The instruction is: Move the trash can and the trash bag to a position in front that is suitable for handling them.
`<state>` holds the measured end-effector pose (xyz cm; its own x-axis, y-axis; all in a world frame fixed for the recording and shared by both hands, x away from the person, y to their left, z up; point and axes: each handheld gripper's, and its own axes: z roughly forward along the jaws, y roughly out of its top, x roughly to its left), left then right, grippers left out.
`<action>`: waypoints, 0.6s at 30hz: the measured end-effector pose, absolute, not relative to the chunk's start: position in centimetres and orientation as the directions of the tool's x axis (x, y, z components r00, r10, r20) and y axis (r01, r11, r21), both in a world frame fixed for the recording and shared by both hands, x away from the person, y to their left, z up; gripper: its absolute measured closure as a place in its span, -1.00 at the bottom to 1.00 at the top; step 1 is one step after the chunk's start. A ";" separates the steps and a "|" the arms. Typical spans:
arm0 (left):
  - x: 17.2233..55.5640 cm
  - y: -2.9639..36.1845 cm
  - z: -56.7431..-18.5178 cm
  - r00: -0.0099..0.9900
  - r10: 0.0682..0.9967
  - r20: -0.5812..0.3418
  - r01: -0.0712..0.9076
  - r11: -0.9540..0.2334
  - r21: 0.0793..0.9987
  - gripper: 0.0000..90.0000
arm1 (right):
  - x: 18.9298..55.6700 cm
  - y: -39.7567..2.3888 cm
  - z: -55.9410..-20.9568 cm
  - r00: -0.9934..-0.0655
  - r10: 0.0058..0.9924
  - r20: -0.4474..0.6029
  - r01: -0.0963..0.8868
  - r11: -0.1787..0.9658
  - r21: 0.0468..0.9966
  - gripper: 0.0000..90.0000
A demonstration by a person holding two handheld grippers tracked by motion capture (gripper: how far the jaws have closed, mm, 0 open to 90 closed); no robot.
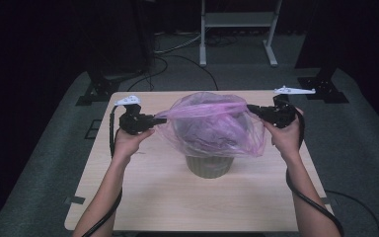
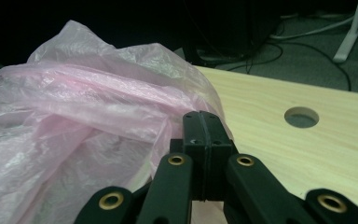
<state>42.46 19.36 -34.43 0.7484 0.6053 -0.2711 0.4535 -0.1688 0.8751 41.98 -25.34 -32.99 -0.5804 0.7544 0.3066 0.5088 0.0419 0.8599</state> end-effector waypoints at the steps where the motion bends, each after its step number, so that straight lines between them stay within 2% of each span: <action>1: 42.5 19.4 -34.5 0.748 0.606 -0.270 0.453 -0.171 0.875 0.89 | 42.1 -25.3 -33.1 -0.581 0.754 0.306 0.513 0.047 0.857 1.00; 18: 40.4 20.0 -35.2 0.788 0.566 -0.243 0.428 -0.219 0.877 0.89 | 40.1 -23.8 -33.3 -0.695 0.671 0.259 0.489 0.177 0.854 1.00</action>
<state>40.39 19.99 -35.16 0.7875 0.5662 -0.2433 0.4285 -0.2192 0.8766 40.10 -23.84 -33.31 -0.6949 0.6710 0.2586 0.4890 0.1772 0.8541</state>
